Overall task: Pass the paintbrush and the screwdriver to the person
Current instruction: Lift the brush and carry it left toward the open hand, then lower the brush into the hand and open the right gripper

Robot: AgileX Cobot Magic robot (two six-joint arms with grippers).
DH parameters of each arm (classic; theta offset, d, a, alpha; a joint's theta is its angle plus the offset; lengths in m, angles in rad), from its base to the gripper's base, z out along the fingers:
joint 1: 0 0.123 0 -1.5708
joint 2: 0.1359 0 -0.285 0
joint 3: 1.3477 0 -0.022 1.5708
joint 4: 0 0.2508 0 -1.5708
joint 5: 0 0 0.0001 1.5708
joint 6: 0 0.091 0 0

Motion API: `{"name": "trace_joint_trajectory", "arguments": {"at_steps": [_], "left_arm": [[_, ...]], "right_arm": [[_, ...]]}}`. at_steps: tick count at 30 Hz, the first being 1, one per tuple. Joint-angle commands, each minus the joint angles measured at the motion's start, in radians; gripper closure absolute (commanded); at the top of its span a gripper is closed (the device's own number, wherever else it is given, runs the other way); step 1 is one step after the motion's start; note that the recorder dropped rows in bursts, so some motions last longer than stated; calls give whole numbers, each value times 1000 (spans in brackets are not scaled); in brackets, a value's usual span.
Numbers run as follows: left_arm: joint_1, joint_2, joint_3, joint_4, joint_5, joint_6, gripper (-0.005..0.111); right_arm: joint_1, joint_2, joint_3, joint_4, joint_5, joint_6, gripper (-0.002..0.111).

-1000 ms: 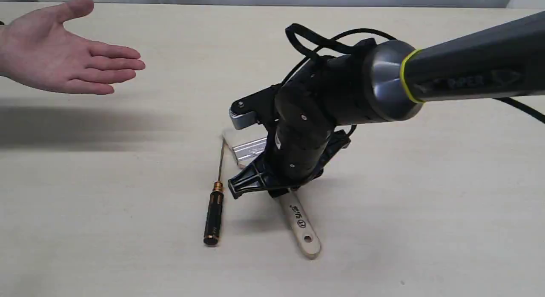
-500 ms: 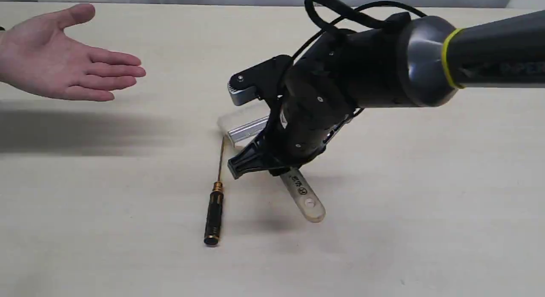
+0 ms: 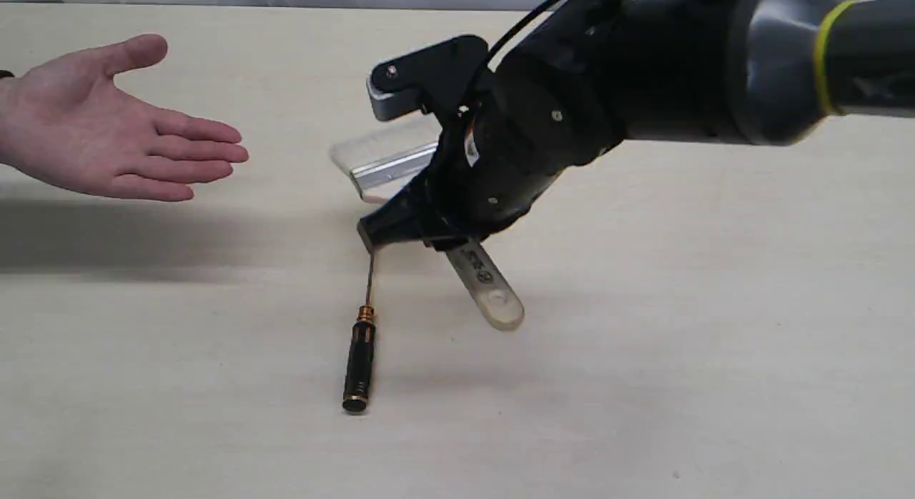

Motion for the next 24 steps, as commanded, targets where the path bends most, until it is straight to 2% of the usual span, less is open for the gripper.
{"name": "trace_joint_trajectory", "arguments": {"at_steps": [1, 5, 15, 24], "left_arm": [[-8, -2, 2, -4, -10, -2, 107], [-8, -2, 2, -4, -10, -2, 107], [-8, -2, 2, -2, -11, -2, 107], [-8, -2, 2, -2, -11, -2, 107]], "right_arm": [[-2, -48, -46, 62, -8, -68, 104], [0, -53, -115, 155, 47, -164, 104], [0, -48, -208, 270, 2, -269, 104], [109, 153, -425, 279, 37, -316, 104]]}}
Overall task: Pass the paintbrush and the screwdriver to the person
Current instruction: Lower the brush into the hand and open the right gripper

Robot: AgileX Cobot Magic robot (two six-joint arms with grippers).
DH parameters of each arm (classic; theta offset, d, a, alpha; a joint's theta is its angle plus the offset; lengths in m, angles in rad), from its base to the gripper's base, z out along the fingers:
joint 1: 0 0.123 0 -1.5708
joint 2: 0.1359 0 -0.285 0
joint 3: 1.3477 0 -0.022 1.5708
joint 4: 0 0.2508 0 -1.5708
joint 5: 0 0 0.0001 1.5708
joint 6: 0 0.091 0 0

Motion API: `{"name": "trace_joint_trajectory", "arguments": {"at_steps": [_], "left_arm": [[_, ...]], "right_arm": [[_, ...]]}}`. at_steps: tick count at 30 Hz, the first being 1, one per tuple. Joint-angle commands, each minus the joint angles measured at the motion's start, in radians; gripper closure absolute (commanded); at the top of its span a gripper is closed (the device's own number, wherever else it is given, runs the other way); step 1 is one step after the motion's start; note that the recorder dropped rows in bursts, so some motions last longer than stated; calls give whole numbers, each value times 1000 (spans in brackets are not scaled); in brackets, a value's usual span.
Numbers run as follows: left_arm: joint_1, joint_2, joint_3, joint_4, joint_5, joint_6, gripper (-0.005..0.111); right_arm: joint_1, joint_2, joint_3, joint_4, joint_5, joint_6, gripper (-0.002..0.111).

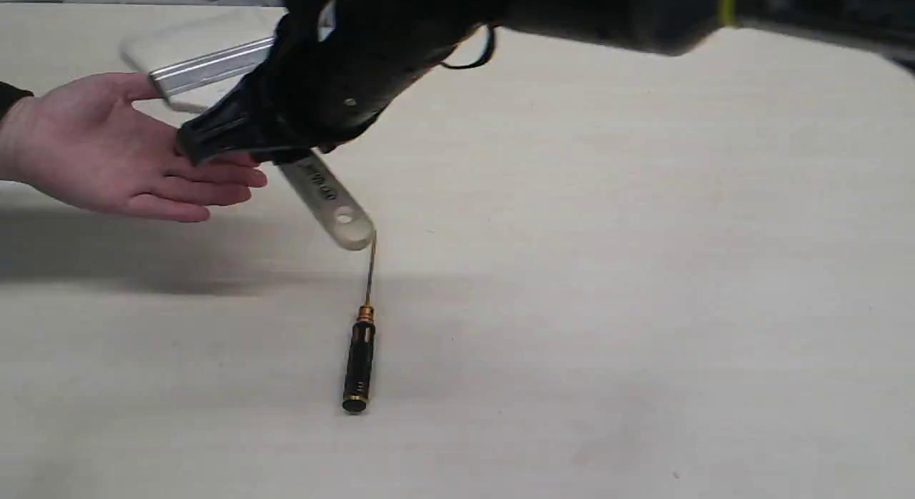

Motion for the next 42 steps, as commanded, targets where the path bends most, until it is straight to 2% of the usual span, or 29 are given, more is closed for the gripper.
{"name": "trace_joint_trajectory", "arguments": {"at_steps": [1, 7, 17, 20, 25, 27, 35, 42], "left_arm": [[-8, -2, 2, -2, -11, -2, 107], [-8, -2, 2, -2, -11, -2, 107], [-8, -2, 2, -4, -8, -2, 107], [-8, -2, 2, -4, -10, -2, 107], [-8, -2, 2, -4, -10, -2, 107], [-8, -2, 2, -4, -10, -2, 107], [-8, -2, 2, -4, -10, -2, 107], [-8, -2, 2, -4, -10, -2, 107]], "right_arm": [[37, 96, -109, 6, 24, -16, 104], [50, 190, -242, -20, 89, -16, 104], [56, 219, -258, -16, 29, -101, 103], [56, 219, -258, -18, 35, -124, 95], [56, 219, -258, -18, 43, -124, 68], [56, 219, -258, -18, 43, -124, 63], [56, 196, -258, -57, 69, -115, 62], [56, 76, -258, -246, 280, 25, 62]]}}
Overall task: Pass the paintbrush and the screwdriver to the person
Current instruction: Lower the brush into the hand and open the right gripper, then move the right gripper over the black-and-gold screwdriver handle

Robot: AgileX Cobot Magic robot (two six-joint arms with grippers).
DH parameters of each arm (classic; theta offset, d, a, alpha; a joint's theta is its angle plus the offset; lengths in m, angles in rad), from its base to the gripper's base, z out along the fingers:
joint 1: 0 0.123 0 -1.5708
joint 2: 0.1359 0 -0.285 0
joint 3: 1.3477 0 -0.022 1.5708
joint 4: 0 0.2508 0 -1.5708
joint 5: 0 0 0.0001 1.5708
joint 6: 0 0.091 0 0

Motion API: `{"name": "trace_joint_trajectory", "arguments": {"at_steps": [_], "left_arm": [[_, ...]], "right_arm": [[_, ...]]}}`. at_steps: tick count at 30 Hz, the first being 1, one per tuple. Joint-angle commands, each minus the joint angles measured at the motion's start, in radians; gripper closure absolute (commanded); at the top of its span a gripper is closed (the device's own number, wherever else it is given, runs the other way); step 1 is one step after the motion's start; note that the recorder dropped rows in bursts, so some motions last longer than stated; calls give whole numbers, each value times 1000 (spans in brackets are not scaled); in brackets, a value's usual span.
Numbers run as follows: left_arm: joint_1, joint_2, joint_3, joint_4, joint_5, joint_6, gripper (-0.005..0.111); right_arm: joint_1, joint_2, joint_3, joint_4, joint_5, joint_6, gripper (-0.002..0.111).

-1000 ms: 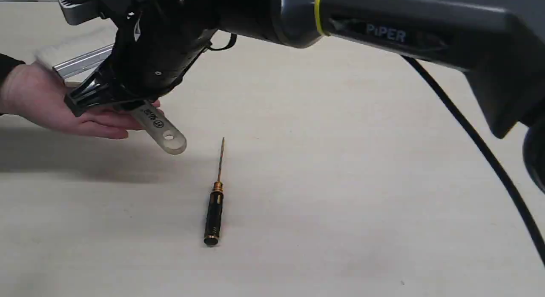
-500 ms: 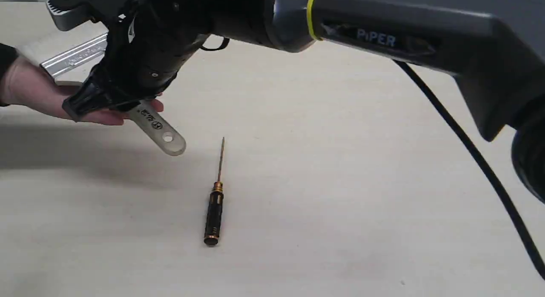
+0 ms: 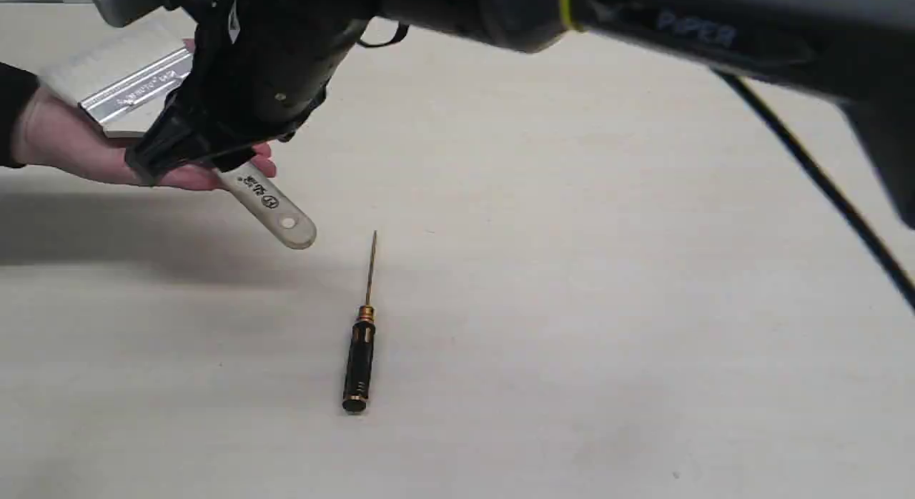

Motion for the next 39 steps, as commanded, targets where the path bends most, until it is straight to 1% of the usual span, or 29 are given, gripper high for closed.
{"name": "trace_joint_trajectory", "arguments": {"at_steps": [1, 4, 9, 19, 24, 30, 39], "left_arm": [[-8, -2, 2, -4, -10, -2, 107], [-8, -2, 2, -4, -13, -2, 107], [-8, -2, 2, -1, -11, -2, 107], [-8, -2, 2, -1, -11, -2, 107], [-8, -2, 2, -1, -11, -2, 107], [-8, -2, 2, -1, -11, -2, 107], [-8, -2, 2, -4, -10, -2, 107]], "right_arm": [[1, -73, -6, -129, 143, 99, 62], [1, -98, -6, -187, 262, 171, 62], [1, -104, -6, -166, 384, 171, 62], [1, -104, -6, -78, 391, 227, 62], [1, -98, -6, -73, 398, 295, 62], [1, -35, 10, -27, 403, 321, 62], [3, 24, 10, -17, 383, 338, 62]]}}
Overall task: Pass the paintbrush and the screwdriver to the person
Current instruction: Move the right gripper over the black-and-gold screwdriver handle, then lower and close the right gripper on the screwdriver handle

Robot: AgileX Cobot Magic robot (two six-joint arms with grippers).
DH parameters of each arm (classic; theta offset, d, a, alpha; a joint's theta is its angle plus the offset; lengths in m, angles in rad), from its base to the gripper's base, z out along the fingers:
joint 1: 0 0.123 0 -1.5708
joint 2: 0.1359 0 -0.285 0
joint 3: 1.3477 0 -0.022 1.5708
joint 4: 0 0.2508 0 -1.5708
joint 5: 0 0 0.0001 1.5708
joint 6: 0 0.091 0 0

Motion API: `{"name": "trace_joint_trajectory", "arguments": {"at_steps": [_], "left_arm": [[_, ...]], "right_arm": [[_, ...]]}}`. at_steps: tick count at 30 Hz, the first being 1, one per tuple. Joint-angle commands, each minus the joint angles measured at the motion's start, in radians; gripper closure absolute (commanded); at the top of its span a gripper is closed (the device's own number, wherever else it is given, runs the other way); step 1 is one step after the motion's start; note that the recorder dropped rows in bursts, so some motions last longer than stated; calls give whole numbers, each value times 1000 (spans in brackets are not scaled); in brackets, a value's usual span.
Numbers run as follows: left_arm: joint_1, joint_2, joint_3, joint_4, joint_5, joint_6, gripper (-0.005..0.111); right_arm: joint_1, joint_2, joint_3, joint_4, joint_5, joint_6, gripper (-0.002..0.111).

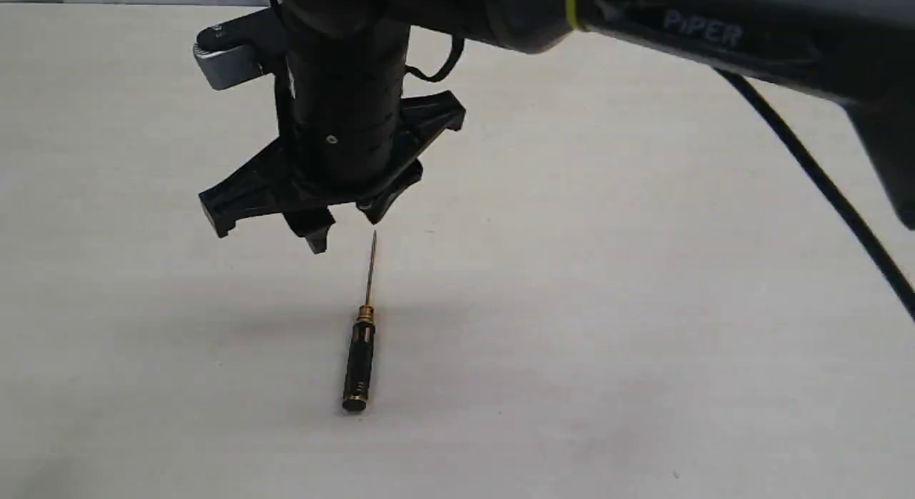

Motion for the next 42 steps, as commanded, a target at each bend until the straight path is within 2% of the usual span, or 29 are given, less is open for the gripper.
{"name": "trace_joint_trajectory", "arguments": {"at_steps": [1, 5, 9, 11, 13, 19, 27, 42], "left_arm": [[-8, -2, 2, -4, -10, -2, 107], [-8, -2, 2, -4, -10, -2, 107], [-8, -2, 2, -4, -10, -2, 107], [-8, -2, 2, -4, -10, -2, 107], [-8, -2, 2, -4, -10, -2, 107], [-8, -2, 2, -4, -10, -2, 107], [-8, -2, 2, 1, -11, -2, 107], [-8, -2, 2, -1, -11, -2, 107]], "right_arm": [[3, 8, 3, 7, -4, 23, 62], [3, 31, 3, 11, 2, 50, 62], [3, 58, 13, 19, 25, 52, 73], [3, 58, 43, 29, 0, 47, 75], [3, 58, 78, 33, -19, 33, 73], [3, 58, 149, 47, -68, 41, 59], [3, 67, 149, 93, -169, 59, 59], [3, 143, 149, 85, -175, 82, 59]]}}
